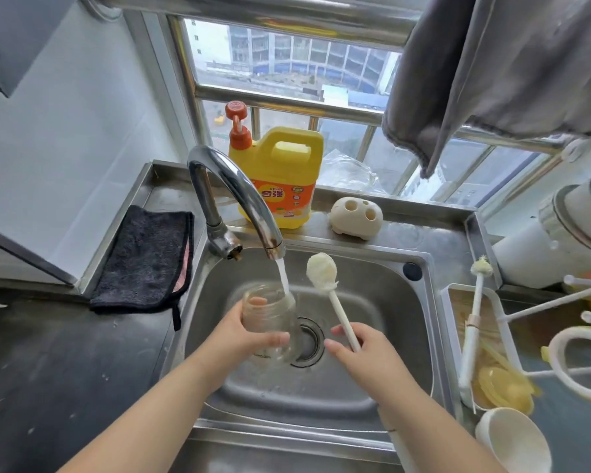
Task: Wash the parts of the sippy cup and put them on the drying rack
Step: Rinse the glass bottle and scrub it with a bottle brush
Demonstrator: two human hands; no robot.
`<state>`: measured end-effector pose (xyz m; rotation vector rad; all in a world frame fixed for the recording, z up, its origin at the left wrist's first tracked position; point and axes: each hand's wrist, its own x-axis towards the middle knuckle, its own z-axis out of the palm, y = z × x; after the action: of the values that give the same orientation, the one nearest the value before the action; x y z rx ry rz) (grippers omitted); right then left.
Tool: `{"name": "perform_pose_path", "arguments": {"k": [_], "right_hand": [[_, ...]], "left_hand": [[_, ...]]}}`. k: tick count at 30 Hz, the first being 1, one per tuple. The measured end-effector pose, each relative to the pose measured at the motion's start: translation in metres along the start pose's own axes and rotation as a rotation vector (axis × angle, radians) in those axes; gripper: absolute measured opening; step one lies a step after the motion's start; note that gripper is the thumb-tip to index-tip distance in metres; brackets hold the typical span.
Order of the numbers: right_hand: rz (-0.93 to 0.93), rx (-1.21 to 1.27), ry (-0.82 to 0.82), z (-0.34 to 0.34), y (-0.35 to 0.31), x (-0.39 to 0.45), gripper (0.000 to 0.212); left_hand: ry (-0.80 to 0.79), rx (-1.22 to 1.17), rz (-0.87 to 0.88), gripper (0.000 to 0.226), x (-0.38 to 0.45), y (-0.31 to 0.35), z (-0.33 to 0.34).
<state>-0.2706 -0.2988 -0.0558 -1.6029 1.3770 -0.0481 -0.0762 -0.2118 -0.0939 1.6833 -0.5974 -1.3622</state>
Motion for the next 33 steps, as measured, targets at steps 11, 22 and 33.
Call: {"name": "perform_pose_path", "arguments": {"k": [11,22,33], "right_hand": [[-0.007,0.127,0.023,0.004,0.001,0.002,0.010],[0.042,-0.005,0.077,-0.015,0.027,-0.018,0.007],[0.143,-0.037,0.116,-0.036,0.073,-0.044,0.009]], "left_hand": [[0.075,0.432,0.259,0.078,-0.011,-0.005,0.025],[0.071,1.847,0.420,0.038,-0.025,0.012,0.069],[0.042,1.590,0.317,0.079,-0.024,0.077,0.111]]}}
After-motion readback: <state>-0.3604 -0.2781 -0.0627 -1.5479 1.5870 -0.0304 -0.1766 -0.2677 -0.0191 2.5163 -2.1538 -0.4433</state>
